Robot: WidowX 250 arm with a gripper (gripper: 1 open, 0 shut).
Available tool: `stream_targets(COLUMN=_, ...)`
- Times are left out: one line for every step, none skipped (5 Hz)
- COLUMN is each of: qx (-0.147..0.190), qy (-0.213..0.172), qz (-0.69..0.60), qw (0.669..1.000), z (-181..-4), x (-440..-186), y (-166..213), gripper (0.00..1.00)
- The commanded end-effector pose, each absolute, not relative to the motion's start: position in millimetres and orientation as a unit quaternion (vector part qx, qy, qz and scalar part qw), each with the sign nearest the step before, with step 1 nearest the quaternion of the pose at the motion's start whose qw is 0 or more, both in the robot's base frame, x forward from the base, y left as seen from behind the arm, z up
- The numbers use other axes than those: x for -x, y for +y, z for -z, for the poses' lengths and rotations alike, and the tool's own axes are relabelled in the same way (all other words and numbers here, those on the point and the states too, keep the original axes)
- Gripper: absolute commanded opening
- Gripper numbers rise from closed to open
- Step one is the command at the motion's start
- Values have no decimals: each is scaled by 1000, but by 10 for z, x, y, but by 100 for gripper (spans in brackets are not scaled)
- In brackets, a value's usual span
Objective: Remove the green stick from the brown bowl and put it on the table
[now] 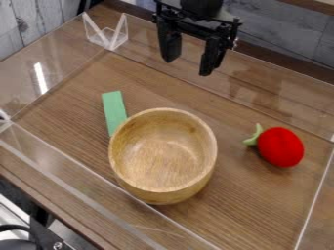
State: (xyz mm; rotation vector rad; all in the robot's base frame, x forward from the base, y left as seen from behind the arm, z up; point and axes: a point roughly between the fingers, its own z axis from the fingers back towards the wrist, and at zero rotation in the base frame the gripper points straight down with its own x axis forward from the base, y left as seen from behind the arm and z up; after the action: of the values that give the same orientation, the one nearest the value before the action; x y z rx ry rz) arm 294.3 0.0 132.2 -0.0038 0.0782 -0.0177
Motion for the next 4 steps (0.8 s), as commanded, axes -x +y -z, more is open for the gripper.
stream_targets(qx=-1, qy=-2, qz=10, qw=1000, z=-1551, x=-2937, y=-1, gripper=100)
stream_targets(qx=1, qy=-2, qz=12, qw=1000, z=-1522, x=-2928, y=-41, gripper=100)
stream_targets(qx=0, qy=-3, qz=15, qw=1000, z=-1512, x=-2944, y=-59, gripper=100)
stream_targets(qx=-1, qy=-4, qz=15, qw=1000, z=-1491, x=-2969, y=-47, gripper=100)
